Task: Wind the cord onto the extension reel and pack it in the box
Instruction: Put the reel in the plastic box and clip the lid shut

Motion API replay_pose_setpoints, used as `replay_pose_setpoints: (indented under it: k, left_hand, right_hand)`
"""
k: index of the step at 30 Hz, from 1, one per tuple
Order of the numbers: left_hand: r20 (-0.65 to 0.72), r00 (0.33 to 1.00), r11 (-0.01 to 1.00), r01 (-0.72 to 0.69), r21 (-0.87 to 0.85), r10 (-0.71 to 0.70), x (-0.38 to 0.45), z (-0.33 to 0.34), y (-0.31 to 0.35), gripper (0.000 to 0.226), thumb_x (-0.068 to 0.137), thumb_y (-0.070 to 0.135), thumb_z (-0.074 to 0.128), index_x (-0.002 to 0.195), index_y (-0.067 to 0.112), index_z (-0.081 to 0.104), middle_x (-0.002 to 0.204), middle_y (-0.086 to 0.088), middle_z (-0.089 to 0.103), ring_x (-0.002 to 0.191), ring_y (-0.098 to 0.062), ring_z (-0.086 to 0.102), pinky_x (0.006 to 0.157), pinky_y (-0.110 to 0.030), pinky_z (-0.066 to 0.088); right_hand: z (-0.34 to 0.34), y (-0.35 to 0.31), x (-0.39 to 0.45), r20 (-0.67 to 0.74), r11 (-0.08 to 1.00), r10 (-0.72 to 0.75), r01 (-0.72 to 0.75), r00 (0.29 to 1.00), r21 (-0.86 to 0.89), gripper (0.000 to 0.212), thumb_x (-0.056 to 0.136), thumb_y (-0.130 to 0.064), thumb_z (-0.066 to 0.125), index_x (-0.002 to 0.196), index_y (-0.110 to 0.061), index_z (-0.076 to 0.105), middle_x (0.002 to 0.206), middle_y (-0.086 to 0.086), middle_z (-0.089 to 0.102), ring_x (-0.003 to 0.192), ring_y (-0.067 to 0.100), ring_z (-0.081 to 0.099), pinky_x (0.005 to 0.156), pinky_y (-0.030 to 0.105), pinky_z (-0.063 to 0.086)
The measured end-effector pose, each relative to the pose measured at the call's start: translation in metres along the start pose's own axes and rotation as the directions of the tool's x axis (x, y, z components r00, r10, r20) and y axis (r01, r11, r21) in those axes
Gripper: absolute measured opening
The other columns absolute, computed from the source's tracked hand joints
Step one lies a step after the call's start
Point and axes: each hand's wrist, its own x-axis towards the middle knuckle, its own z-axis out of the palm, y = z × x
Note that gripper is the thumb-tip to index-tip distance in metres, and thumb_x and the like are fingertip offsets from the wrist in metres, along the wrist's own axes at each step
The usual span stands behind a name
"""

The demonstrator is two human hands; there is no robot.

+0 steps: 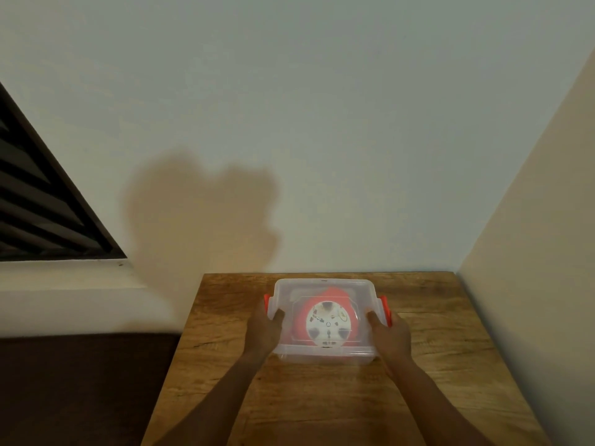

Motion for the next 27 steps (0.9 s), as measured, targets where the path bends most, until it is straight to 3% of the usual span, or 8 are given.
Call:
replay_pose_setpoints:
  k: [6, 10, 15, 18, 21, 27]
  left_hand:
    - [-0.065, 0.996, 0.993, -0.053, 0.110, 0.060, -0.006, 0.004, -0.003, 0.049, 0.109, 0.023, 0.054, 0.156, 0.012, 0.045, 0.147, -0.012, 0.061, 0.127, -0.035, 0.066, 0.099, -0.050, 0.058]
    - [-0.096, 0.985, 0.969, -0.122, 0.215, 0.145, -0.012, 0.009, -0.001, 0.035, 0.111, 0.019, 0.050, 0.145, 0.014, 0.055, 0.133, -0.010, 0.069, 0.113, -0.029, 0.071, 0.095, -0.047, 0.063]
    - [-0.117, 0.983, 0.966, -0.109, 0.233, 0.139, -0.019, 0.014, 0.003, 0.036, 0.112, 0.015, 0.046, 0.147, 0.010, 0.052, 0.134, -0.012, 0.067, 0.113, -0.030, 0.070, 0.092, -0.045, 0.063]
    - [-0.123, 0.988, 0.983, -0.069, 0.168, 0.091, -0.021, 0.017, 0.005, 0.037, 0.112, 0.016, 0.046, 0.149, 0.011, 0.051, 0.139, -0.012, 0.065, 0.119, -0.031, 0.068, 0.096, -0.047, 0.060]
    - [-0.109, 0.993, 0.995, -0.034, 0.091, 0.043, -0.025, 0.021, 0.007, 0.042, 0.112, 0.017, 0.046, 0.154, 0.013, 0.047, 0.142, -0.012, 0.063, 0.121, -0.033, 0.067, 0.097, -0.050, 0.060]
    - [-0.029, 0.999, 1.000, -0.022, 0.006, 0.022, -0.046, 0.045, 0.018, 0.047, 0.112, 0.019, 0.047, 0.158, 0.017, 0.039, 0.145, -0.012, 0.061, 0.120, -0.034, 0.068, 0.095, -0.053, 0.062]
  right_hand:
    - [0.003, -0.001, 0.000, -0.020, 0.999, -0.022, 0.021, 1.000, -0.026, 0.039, 0.094, -0.032, 0.063, 0.129, -0.014, 0.058, 0.114, 0.008, 0.068, 0.093, 0.028, 0.069, 0.079, 0.050, 0.059]
    - [0.006, 0.000, -0.007, -0.035, 0.975, -0.188, 0.182, 0.982, -0.128, 0.036, 0.099, -0.028, 0.052, 0.131, -0.013, 0.058, 0.114, 0.009, 0.069, 0.094, 0.026, 0.069, 0.079, 0.049, 0.059]
    - [0.003, 0.000, -0.008, 0.022, 0.948, -0.244, 0.243, 0.970, -0.203, 0.037, 0.102, -0.031, 0.045, 0.134, -0.013, 0.054, 0.117, 0.007, 0.067, 0.095, 0.025, 0.067, 0.080, 0.048, 0.059]
    - [-0.005, 0.007, -0.008, 0.062, 0.979, -0.165, 0.171, 0.984, -0.110, 0.039, 0.100, -0.034, 0.050, 0.134, -0.016, 0.051, 0.117, 0.005, 0.066, 0.093, 0.022, 0.068, 0.075, 0.043, 0.061]
    - [-0.021, 0.019, -0.011, 0.124, 0.998, -0.065, 0.067, 0.990, -0.014, 0.033, 0.097, -0.035, 0.055, 0.125, -0.016, 0.056, 0.104, 0.003, 0.068, 0.082, 0.018, 0.071, 0.064, 0.034, 0.061]
    - [-0.065, 0.040, -0.018, 0.126, 0.998, -0.047, 0.040, 0.991, 0.057, 0.019, 0.095, -0.032, 0.059, 0.110, -0.019, 0.059, 0.092, 0.002, 0.072, 0.070, 0.015, 0.073, 0.056, 0.031, 0.059]
